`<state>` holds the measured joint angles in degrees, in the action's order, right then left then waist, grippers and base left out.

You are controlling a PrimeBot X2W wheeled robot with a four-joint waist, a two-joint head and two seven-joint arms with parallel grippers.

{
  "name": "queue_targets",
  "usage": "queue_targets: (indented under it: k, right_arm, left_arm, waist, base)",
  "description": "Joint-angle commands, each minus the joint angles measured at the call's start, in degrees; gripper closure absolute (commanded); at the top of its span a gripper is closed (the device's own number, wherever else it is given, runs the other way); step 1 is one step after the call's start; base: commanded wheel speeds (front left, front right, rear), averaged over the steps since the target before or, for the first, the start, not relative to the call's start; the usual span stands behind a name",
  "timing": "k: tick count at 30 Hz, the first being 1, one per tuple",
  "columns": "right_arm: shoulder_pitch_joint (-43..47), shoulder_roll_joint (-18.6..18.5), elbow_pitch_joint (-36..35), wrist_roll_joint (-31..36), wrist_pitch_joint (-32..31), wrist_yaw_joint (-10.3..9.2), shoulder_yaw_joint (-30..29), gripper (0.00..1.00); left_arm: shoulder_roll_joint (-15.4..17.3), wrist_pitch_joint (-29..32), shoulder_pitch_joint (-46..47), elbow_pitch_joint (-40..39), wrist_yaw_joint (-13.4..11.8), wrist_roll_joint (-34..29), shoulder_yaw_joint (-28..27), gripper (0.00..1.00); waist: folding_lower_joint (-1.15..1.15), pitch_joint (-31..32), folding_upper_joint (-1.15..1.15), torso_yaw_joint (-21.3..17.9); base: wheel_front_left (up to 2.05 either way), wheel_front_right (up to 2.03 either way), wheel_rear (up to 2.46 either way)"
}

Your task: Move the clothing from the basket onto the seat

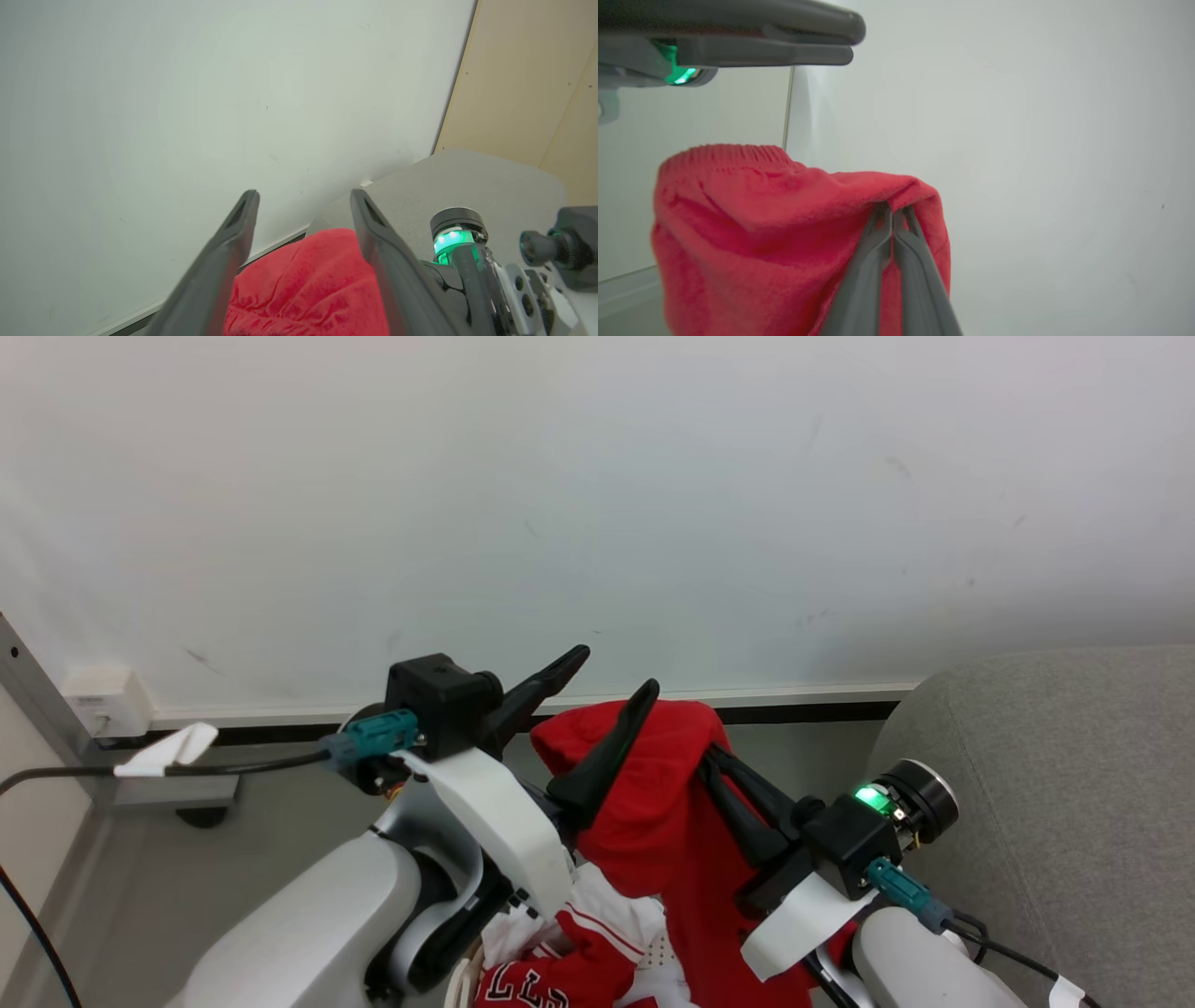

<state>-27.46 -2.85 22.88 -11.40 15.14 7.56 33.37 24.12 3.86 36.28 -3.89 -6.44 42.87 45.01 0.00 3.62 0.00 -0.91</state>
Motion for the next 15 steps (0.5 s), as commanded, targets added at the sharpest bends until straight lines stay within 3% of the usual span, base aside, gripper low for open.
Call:
queue_targets:
  k: [1, 15]
  right_arm:
    - [0.8, -0.1, -0.1, 0.3, 0.0, -0.14, -0.6, 1.0]
    - [0.1, -0.1, -1.2, 1.8, 0.0, -0.14, -5.2, 1.0]
  left_arm:
    - [0.4, -0.3, -1.0, 0.0, 0.0, -0.6, 0.1, 0.0]
    - [1.3, -0.4, -1.6, -0.5, -0.7, -0.6, 0.2, 0.0]
  waist:
    - [0.0, 0.0, 0.0, 0.1]
    - [0.0, -0.4, 0.0, -1.2]
  base:
    - [0.0, 0.0, 0.0]
    - [0.0, 0.0, 0.0]
